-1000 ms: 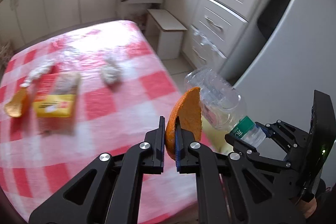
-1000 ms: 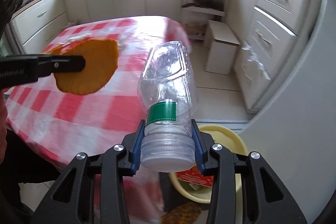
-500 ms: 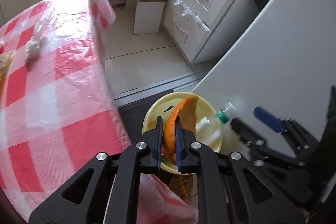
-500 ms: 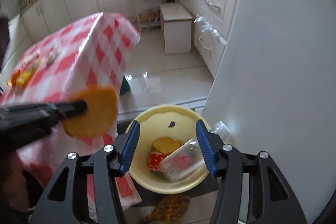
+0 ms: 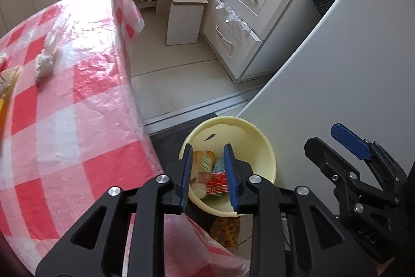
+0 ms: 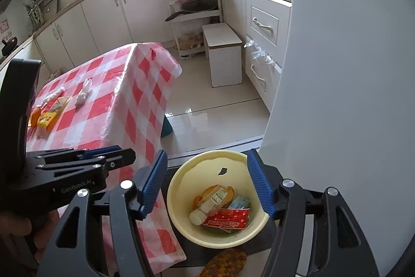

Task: Collect trash
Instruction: 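Carry bottle and peel to the yellow bucket and open both tools, then grasp the white tissue on the table with the right tool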

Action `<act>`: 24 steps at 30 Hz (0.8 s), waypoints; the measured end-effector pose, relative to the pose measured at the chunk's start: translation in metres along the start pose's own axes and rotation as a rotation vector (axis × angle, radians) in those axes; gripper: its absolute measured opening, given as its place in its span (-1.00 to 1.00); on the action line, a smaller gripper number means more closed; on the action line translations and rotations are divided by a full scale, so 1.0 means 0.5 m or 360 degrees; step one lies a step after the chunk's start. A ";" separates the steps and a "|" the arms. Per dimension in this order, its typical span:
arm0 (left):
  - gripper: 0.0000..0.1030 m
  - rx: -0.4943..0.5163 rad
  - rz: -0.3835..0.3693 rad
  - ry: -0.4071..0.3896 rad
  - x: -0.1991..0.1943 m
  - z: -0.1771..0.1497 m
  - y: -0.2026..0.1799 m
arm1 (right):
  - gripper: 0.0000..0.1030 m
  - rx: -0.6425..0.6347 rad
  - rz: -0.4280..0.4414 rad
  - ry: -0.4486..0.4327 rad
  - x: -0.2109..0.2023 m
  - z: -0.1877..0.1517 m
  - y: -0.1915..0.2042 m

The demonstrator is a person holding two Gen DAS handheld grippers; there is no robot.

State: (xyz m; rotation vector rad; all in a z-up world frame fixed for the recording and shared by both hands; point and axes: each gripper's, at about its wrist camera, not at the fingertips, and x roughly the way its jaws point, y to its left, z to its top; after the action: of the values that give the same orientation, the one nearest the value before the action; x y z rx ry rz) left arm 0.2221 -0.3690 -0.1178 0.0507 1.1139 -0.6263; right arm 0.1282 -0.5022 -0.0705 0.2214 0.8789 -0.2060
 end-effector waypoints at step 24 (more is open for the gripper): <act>-0.22 -0.0026 0.0116 -0.0093 -0.074 0.002 0.068 | 0.34 -0.0218 0.0041 -0.0007 0.010 0.008 0.094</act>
State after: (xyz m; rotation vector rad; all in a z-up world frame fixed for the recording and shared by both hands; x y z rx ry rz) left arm 0.2291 -0.3248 -0.0948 0.0584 1.0559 -0.5505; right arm 0.1470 -0.4585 -0.0672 0.1045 0.8819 -0.1217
